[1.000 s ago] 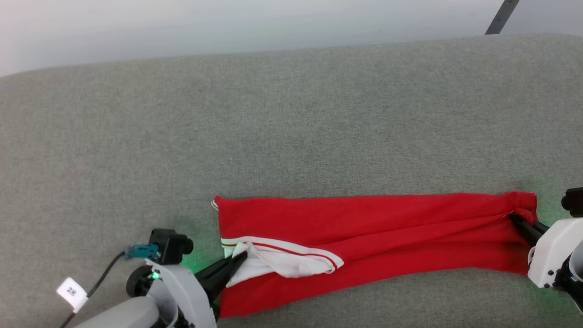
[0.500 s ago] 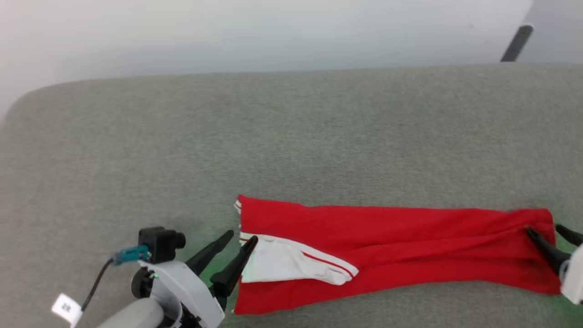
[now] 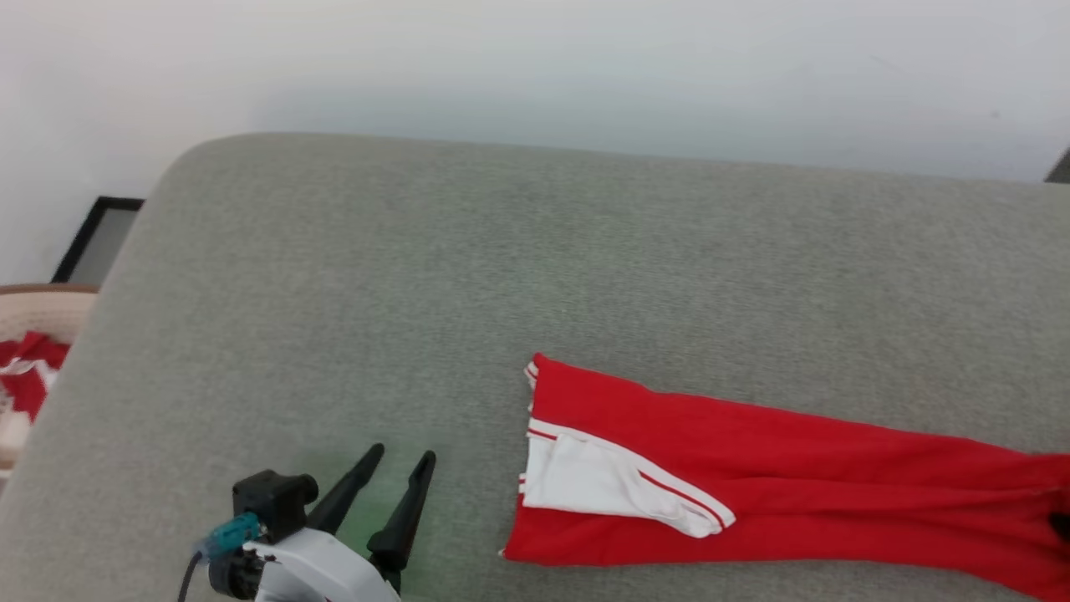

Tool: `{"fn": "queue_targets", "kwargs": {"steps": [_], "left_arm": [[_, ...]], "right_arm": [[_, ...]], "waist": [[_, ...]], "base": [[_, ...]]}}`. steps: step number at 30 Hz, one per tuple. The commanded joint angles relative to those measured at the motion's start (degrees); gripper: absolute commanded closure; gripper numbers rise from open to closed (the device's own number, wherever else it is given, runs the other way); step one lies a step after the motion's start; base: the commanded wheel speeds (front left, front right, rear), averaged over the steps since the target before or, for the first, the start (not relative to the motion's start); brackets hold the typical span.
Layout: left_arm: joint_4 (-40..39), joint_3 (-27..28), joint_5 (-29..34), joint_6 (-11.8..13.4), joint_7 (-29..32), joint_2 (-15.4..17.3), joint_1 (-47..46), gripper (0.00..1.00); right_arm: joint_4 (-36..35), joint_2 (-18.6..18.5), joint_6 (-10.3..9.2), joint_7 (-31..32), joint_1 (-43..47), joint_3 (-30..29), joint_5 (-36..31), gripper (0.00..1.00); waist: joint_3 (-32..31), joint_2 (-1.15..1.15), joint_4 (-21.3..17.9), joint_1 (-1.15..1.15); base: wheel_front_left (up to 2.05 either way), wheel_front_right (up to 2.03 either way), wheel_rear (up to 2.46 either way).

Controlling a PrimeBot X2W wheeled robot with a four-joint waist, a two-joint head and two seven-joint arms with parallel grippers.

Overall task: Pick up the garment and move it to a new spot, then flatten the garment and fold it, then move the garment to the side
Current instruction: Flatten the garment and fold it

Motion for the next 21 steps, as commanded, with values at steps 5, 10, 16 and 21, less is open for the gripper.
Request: {"fn": "queue_targets", "kwargs": {"steps": [5, 10, 16, 21], "left_arm": [[-1.61, 7.84, 11.15, 0.39, -0.01, -2.7, 2.58, 0.0], [-5.06, 14.08, 20.63, 0.86, 0.0, -5.26, 4.16, 0.0], [-7.69, 20.17, 27.4, -0.45, 0.0, -8.84, 6.11, 0.0], [-6.26, 22.08, 29.87, -1.33, -0.01, -10.67, 6.04, 0.0]], "right_arm": [[3.65, 1.56, -0.02, 5.12, 0.0, -0.9, 0.33, 0.0], [6.34, 4.08, -0.01, 8.37, -2.66, -0.7, -1.81, 0.0], [8.41, 7.44, 0.15, 9.29, -4.34, -0.73, -3.71, 0.0], [8.69, 9.01, 0.16, 10.51, -4.62, 0.0, -5.25, 0.83]], "waist": [[-0.86, 0.0, 2.72, 0.0], [-1.46, 0.0, 2.71, 0.0], [-1.23, 0.0, 2.95, 0.0], [-0.32, 0.0, 2.72, 0.0]], "base": [[0.0, 0.0, 0.0], [0.0, 0.0, 0.0], [0.0, 0.0, 0.0], [0.0, 0.0, 0.0]]}}
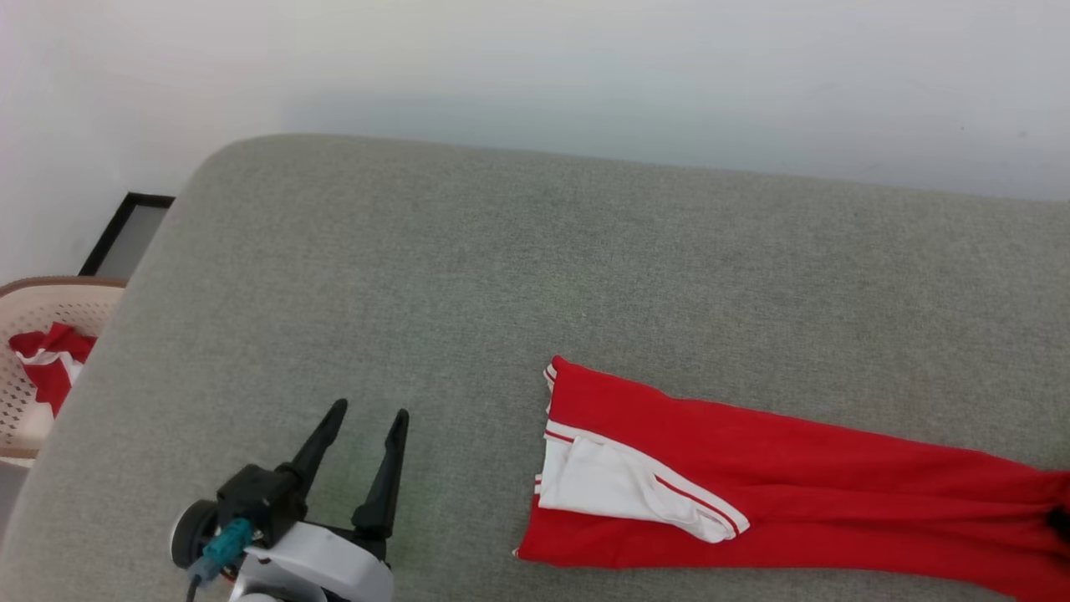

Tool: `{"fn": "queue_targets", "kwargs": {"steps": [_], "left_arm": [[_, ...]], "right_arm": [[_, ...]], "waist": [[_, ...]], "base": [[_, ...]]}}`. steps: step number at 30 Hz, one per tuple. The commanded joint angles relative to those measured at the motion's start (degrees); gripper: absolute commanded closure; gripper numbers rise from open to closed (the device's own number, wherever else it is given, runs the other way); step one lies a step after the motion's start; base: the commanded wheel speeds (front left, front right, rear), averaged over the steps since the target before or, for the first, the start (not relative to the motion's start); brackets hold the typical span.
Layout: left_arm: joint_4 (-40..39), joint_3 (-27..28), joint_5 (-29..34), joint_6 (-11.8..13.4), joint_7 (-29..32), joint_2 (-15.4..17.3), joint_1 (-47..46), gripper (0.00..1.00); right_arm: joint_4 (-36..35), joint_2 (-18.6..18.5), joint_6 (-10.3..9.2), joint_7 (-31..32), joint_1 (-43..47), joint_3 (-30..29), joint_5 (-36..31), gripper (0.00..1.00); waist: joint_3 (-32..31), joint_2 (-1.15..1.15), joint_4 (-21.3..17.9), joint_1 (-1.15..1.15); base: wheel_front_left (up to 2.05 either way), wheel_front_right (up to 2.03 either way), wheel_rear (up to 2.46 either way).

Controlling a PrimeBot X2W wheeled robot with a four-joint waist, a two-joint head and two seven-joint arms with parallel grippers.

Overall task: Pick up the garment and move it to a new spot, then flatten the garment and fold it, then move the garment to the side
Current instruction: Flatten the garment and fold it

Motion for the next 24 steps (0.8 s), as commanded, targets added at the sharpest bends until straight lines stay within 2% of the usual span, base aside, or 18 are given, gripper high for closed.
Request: {"fn": "queue_targets", "kwargs": {"steps": [1, 9, 17, 24], "left_arm": [[0.46, 1.15, 0.74, -0.34, -0.01, -0.61, 0.4, 0.0], [0.45, 4.06, 1.59, -0.65, -0.01, -1.85, 1.11, 0.0], [-1.63, 5.81, 1.7, -0.69, -0.01, -2.43, 1.92, 0.0], [-2.98, 6.88, 3.06, -0.66, 0.0, -2.02, 0.98, 0.0]], "right_arm": [[-0.21, 4.66, 0.38, 1.08, 0.82, 1.97, -0.73, 0.99], [-1.31, 3.84, 0.23, -1.32, -2.52, -0.62, -1.35, 1.0], [1.42, -1.42, 0.17, -5.18, -5.74, -6.59, -2.73, 1.0], [9.81, -6.37, 0.17, -8.53, -9.97, -13.34, -4.15, 1.0]], "waist": [[0.6, 0.0, -0.52, 0.0], [2.1, 0.0, -3.47, 0.0], [3.86, 0.0, -7.25, 0.0], [5.9, 0.0, -9.26, 0.0]], "base": [[0.0, 0.0, 0.0], [0.0, 0.0, 0.0], [0.0, 0.0, 0.0], [0.0, 0.0, 0.0]]}}
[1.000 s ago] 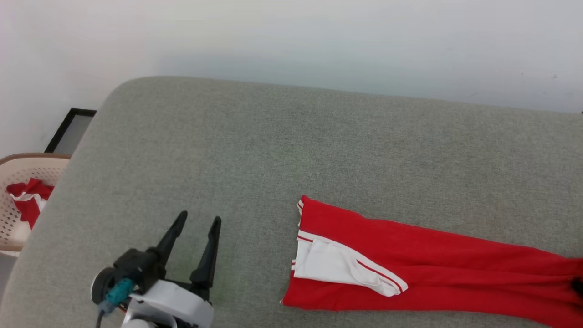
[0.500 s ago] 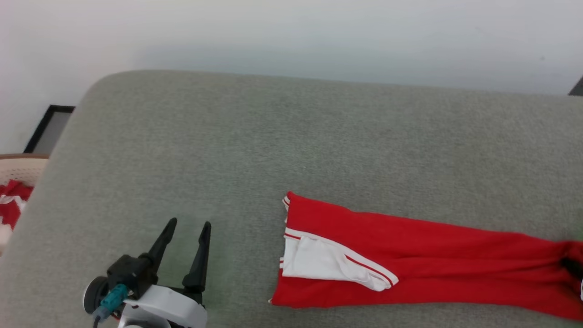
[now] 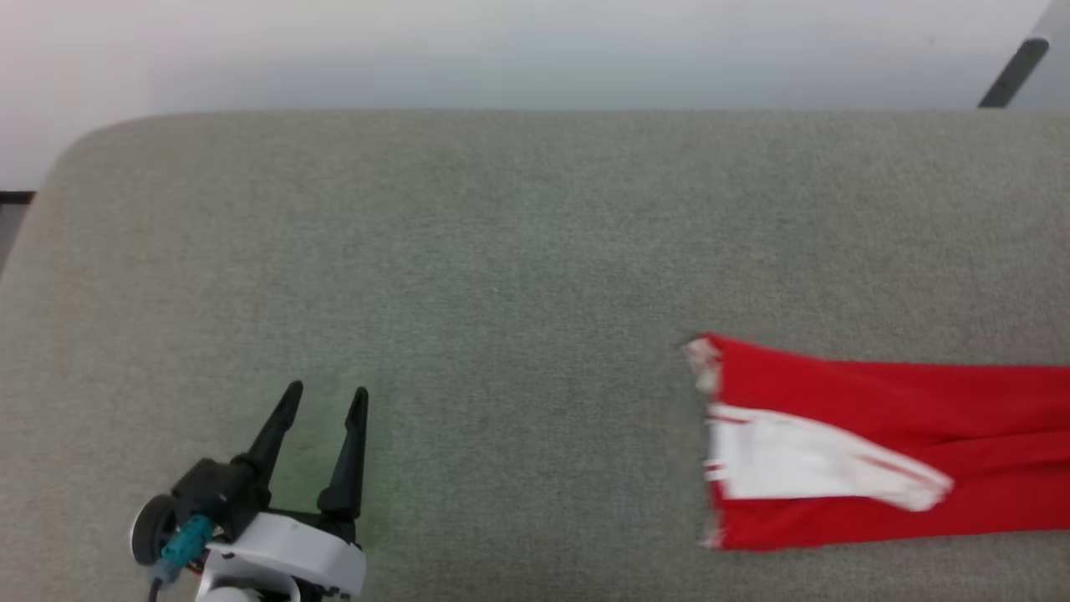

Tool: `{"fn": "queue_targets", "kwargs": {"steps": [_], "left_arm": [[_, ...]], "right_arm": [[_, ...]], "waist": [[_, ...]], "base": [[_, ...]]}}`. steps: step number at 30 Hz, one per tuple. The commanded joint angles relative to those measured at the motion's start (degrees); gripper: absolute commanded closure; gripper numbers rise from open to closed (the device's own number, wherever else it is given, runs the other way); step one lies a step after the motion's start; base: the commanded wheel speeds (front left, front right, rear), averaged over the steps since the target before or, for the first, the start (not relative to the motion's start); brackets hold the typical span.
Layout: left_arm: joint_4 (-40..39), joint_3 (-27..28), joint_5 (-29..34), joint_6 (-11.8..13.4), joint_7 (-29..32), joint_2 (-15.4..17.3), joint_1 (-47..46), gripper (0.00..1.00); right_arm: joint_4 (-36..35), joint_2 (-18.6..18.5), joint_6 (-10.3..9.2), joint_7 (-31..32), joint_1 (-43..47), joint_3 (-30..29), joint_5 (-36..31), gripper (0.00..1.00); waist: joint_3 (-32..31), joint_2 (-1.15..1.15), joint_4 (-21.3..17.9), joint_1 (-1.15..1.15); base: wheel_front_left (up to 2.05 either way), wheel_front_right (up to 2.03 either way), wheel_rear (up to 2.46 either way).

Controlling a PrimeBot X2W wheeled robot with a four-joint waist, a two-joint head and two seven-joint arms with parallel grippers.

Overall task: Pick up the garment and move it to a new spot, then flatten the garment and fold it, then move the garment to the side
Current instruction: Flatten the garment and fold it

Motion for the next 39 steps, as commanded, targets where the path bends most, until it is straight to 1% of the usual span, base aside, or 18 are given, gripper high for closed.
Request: {"fn": "queue_targets", "kwargs": {"steps": [1, 3, 5, 8, 11, 14, 18, 22, 25, 27, 32, 35, 39], "left_arm": [[-0.12, 0.0, 0.43, -0.14, 0.0, 0.1, -0.67, 0.0], [-0.08, -0.11, 0.44, -0.14, 0.0, 0.02, -1.2, 0.0], [-0.02, 0.18, -0.06, -0.15, 0.0, -0.43, -1.14, 0.0], [0.2, 0.21, 0.12, -0.15, 0.0, -0.73, -0.04, 0.0], [0.4, 0.46, -0.39, -0.15, 0.0, -0.85, 0.8, 0.0], [0.68, 0.88, -0.6, -0.15, 0.0, -0.98, 1.71, 0.0], [0.72, 1.03, -0.73, -0.15, 0.0, -1.62, 2.57, 0.0], [0.62, 0.9, -0.95, -0.15, 0.01, -2.51, 3.22, 0.0], [0.68, 0.48, -0.99, -0.15, 0.01, -3.39, 3.32, 0.0], [0.84, -0.12, -1.06, -0.15, 0.01, -3.89, 3.17, 0.0], [1.39, -1.55, -1.59, -0.15, 0.01, -4.53, 2.68, 0.0], [1.53, -2.04, -1.92, -0.15, 0.0, -4.25, 2.2, 0.0], [1.59, -2.42, -2.23, -0.15, 0.0, -3.88, 1.4, 0.0]], "right_arm": [[1.47, -0.92, -0.07, -0.96, -1.2, -1.18, -0.62, 1.0], [2.81, -1.15, -0.07, -1.56, -2.14, -1.88, -1.02, 1.0], [2.12, -0.33, -0.07, -1.4, -2.46, -1.32, -1.42, 1.0], [-0.61, 1.06, -0.07, -0.7, -1.22, 0.61, -2.01, 1.0], [-5.12, 2.26, -0.07, 0.61, 0.38, 3.02, -2.74, 1.0], [-11.83, 3.51, -0.06, 3.15, 2.39, 5.47, -2.16, 1.0], [-22.92, 4.77, -0.06, 7.09, 5.28, 7.54, -0.52, 1.0], [-34.17, 6.57, -0.06, 10.95, 7.57, 9.98, -1.46, 1.0], [-40.58, 9.02, -0.06, 13.75, 8.58, 11.66, -2.55, 1.0], [-43.61, 10.48, -0.06, 15.41, 9.03, 12.93, -3.96, 1.0], [-47.04, 14.71, -0.06, 17.88, 8.32, 14.9, -6.59, 1.0], [-47.01, 16.56, -0.06, 18.11, 7.61, 15.88, -8.48, 1.0], [-45.8, 18.29, -0.06, 16.93, 6.35, 16.53, -11.16, 1.0]], "waist": [[1.09, 0.0, -0.83, 0.0], [1.2, 0.0, -0.81, 0.0], [0.81, 0.0, -1.0, 0.0], [-0.12, 0.0, -1.29, 0.0], [-1.23, 0.0, -1.34, 0.0], [-2.36, 0.0, -1.45, 0.0], [-3.32, 0.0, -1.59, 0.0], [-3.8, 0.0, -1.41, 0.0], [-3.91, 0.0, -0.94, 0.0], [-3.86, 0.0, -0.32, 0.0], [-3.32, 0.0, 1.45, 0.0], [-2.81, 0.0, 2.65, 0.0], [-1.9, 0.0, 3.85, 0.0]], "base": [[0.0, 0.0, 0.0], [0.0, 0.0, 0.0], [0.0, 0.0, 0.0], [0.0, 0.0, 0.0], [0.0, 0.0, 0.0], [0.0, 0.0, 0.0], [0.0, 0.0, 0.0], [0.0, 0.0, 0.0], [0.0, 0.0, 0.0], [0.0, 0.0, 0.0], [0.0, 0.0, 0.0], [0.0, 0.0, 0.0], [0.0, 0.0, 0.0]]}}
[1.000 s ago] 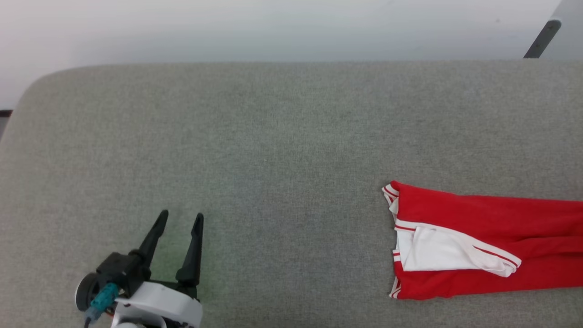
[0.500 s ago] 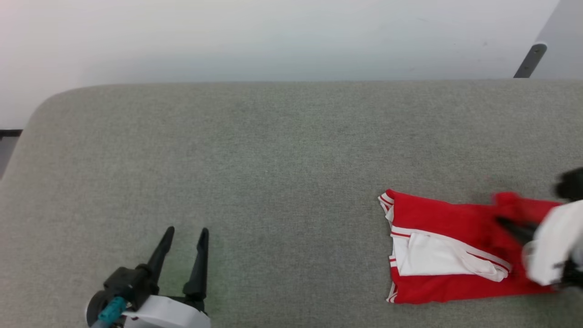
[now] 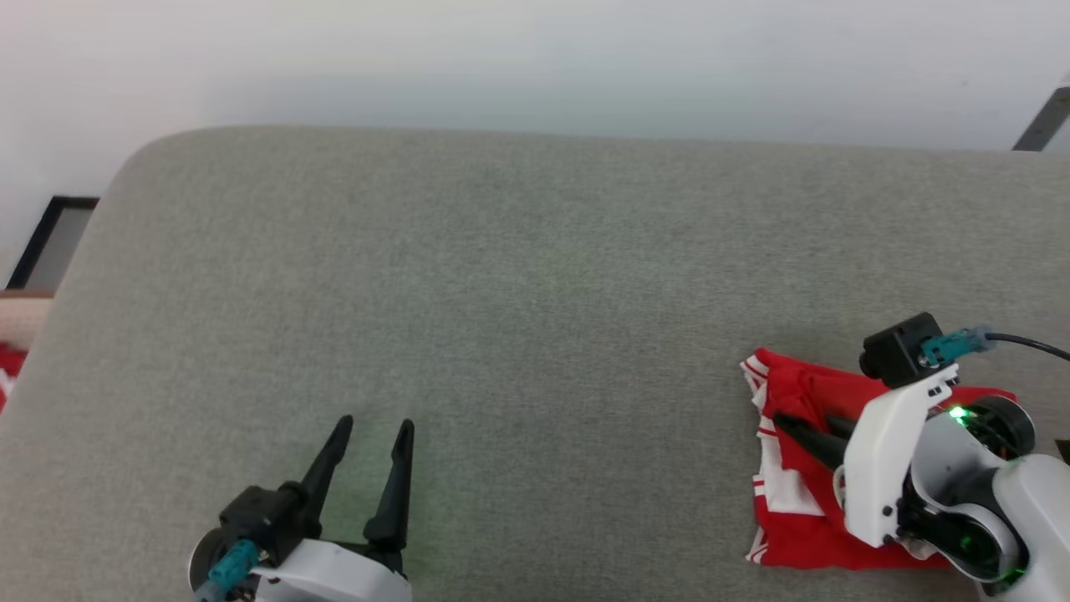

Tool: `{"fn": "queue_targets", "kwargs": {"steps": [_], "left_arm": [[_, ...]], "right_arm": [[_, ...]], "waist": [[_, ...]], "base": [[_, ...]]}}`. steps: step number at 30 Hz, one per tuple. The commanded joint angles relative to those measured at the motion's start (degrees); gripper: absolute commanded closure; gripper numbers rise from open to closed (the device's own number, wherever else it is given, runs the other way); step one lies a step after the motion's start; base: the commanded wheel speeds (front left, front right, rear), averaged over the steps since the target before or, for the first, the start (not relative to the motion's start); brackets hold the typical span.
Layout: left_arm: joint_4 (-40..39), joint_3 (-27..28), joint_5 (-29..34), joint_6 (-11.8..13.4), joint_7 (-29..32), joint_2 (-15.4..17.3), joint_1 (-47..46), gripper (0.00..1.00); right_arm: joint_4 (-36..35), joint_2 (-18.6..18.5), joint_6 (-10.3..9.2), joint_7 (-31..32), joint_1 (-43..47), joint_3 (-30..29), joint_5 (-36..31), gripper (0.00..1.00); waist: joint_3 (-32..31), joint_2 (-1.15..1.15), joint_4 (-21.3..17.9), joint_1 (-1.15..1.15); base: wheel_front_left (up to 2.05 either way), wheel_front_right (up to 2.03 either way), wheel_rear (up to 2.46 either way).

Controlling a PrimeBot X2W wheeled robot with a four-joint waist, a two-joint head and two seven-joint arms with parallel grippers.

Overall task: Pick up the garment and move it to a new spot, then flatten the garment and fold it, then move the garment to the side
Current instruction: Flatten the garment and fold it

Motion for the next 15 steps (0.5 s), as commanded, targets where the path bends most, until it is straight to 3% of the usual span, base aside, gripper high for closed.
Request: {"fn": "queue_targets", "kwargs": {"steps": [1, 11, 13, 15], "left_arm": [[0.09, -0.16, -0.33, -0.15, 0.0, 0.29, -0.9, 0.0], [0.82, -0.57, -0.62, -0.16, 0.0, 0.39, -1.31, 0.0], [1.09, -0.46, -0.74, -0.16, 0.01, 0.28, -1.06, 0.0], [1.28, -0.33, -0.84, -0.16, 0.01, 0.28, -0.86, 0.0]], "right_arm": [[0.73, 1.0, -0.04, -0.73, -1.02, 0.14, -1.14, 1.0], [6.91, 2.93, -0.04, -3.31, -1.3, 2.69, -2.86, 1.0], [7.99, 3.09, -0.04, -4.28, -1.33, 3.41, -2.99, 0.87], [8.75, 3.55, -0.04, -5.55, -1.64, 3.64, -2.5, 0.6]], "waist": [[1.01, 0.0, 1.08, 0.0], [1.06, 0.0, 2.17, 0.0], [0.72, 0.0, 1.99, 0.0], [0.4, 0.0, 1.61, 0.0]], "base": [[0.0, 0.0, 0.0], [0.0, 0.0, 0.0], [0.0, 0.0, 0.0], [0.0, 0.0, 0.0]]}}
